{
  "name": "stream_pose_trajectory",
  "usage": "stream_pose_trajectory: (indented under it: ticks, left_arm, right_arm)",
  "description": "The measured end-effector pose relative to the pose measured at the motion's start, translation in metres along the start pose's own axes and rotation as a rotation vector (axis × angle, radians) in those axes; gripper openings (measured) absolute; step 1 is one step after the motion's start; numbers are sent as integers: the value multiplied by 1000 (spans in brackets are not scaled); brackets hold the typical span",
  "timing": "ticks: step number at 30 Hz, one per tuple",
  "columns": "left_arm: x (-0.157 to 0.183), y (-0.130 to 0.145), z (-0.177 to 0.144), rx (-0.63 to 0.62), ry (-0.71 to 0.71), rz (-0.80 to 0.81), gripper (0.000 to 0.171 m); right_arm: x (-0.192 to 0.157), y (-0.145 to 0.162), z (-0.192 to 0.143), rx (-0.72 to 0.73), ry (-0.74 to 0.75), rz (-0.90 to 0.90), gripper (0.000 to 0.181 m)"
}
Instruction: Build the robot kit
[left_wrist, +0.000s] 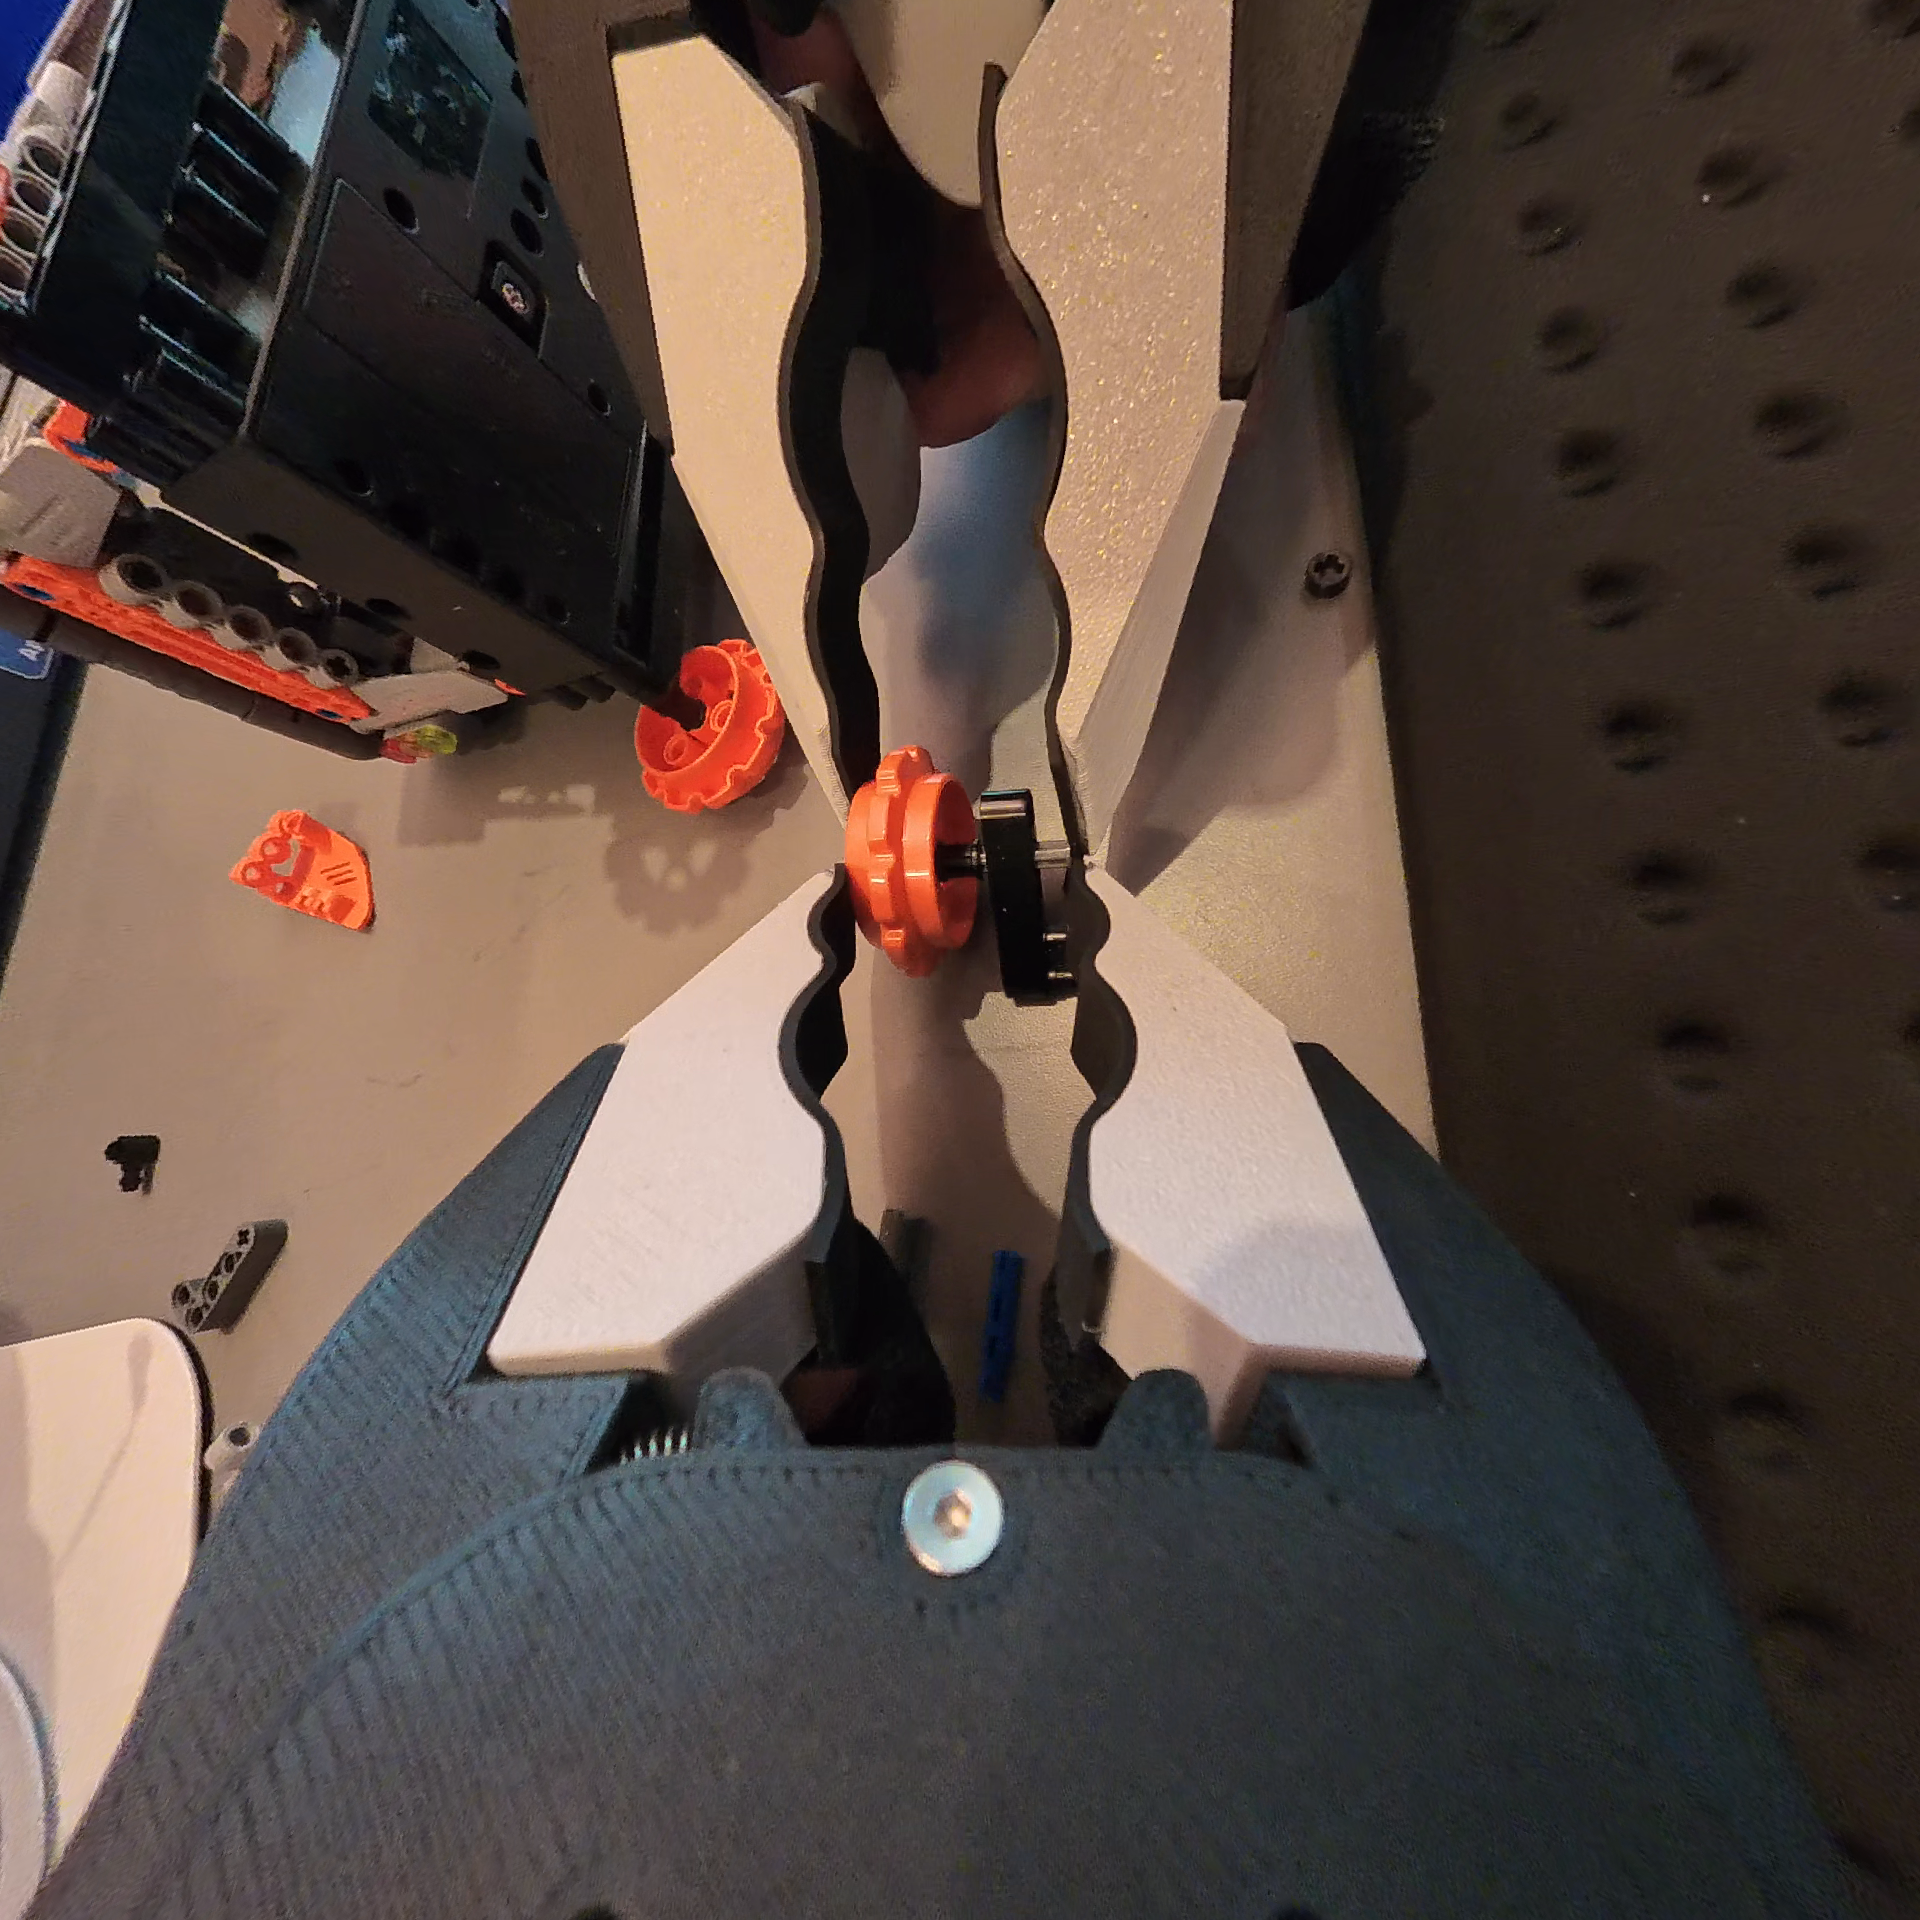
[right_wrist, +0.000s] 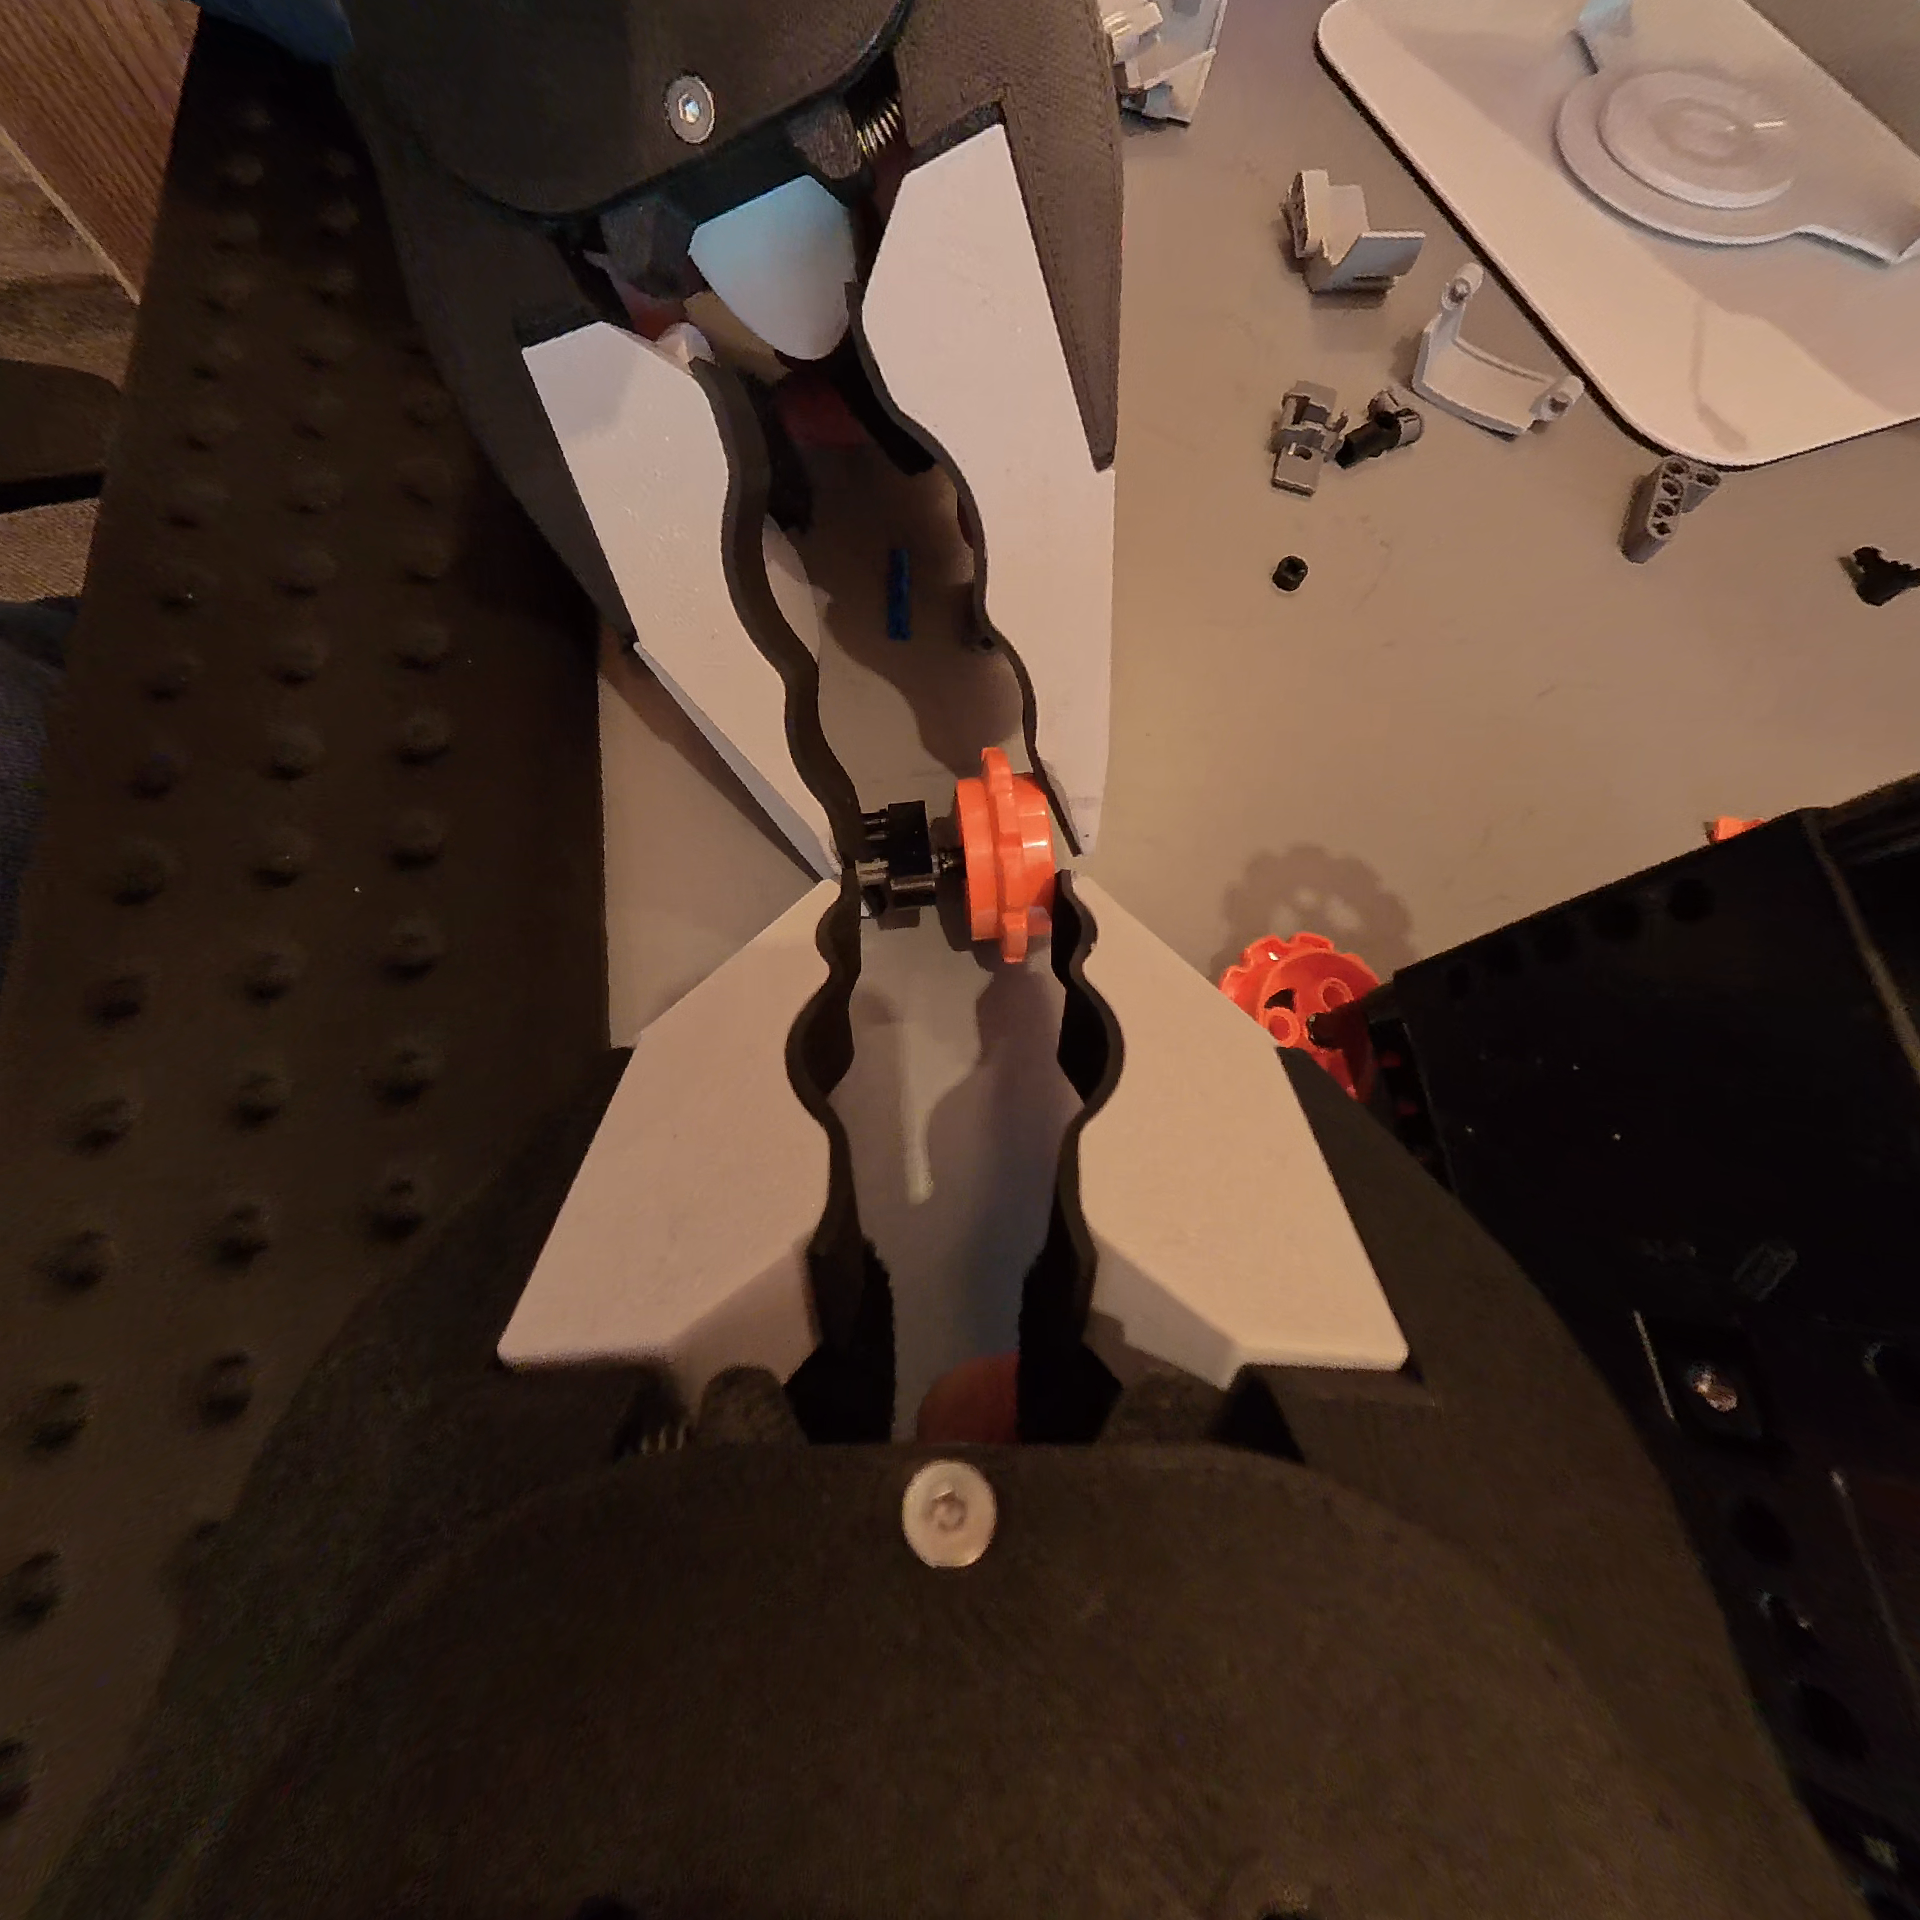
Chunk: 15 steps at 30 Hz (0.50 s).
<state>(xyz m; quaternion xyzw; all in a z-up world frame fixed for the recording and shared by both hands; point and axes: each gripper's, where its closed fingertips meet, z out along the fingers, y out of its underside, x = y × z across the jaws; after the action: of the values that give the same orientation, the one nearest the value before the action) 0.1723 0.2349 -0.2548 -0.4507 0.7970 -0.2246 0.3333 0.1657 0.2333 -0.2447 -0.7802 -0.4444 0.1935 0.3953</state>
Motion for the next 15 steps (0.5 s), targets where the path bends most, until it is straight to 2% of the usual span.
stream_pose_trajectory:
  ticks: [15]
  left_arm:
    - [-3, -3, 0, -22, -35, -12, 33]
  right_arm:
    - [2, 2, 1, -22, 0, 28, 33]
